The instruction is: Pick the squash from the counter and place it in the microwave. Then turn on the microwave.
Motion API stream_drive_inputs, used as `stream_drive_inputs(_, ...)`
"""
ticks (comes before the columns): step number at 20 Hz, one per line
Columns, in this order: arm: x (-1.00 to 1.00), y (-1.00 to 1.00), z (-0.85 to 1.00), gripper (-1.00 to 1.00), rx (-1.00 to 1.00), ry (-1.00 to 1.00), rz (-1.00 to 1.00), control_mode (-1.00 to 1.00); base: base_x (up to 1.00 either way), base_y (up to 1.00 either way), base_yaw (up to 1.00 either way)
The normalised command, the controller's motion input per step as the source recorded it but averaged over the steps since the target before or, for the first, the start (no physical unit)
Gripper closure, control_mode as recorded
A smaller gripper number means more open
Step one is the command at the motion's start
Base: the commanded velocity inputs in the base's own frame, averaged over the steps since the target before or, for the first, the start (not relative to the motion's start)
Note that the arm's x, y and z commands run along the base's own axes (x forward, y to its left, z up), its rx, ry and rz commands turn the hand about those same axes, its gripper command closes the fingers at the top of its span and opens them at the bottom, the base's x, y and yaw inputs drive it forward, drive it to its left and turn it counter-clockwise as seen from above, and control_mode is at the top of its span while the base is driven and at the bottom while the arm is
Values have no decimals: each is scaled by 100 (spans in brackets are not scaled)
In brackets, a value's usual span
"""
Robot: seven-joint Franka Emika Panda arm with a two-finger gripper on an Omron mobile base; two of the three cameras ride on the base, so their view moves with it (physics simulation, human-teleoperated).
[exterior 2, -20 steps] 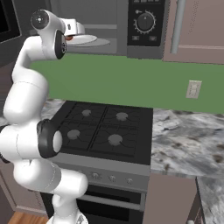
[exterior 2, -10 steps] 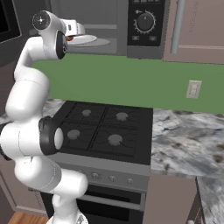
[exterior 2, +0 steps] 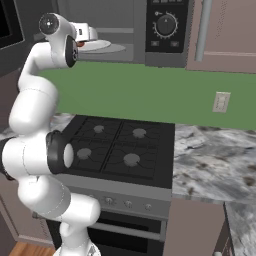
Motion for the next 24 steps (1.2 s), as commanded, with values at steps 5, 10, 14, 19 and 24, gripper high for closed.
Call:
stream_drive_inputs(5, 7, 1, -2, 100, 0, 0, 0, -100, 0, 0, 0)
stream_drive_inputs(10, 7, 0, 0, 100, 0, 0, 0, -100, 0, 0, 0)
stream_drive_inputs(14, 9, 1, -1, 100, 0, 0, 0, -100, 0, 0, 0)
stream_drive_inputs(19, 11, 4, -6, 100, 0, 0, 0, -100, 0, 0, 0)
stream_drive_inputs(24, 10, 3, -5, 100, 0, 0, 0, -100, 0, 0, 0)
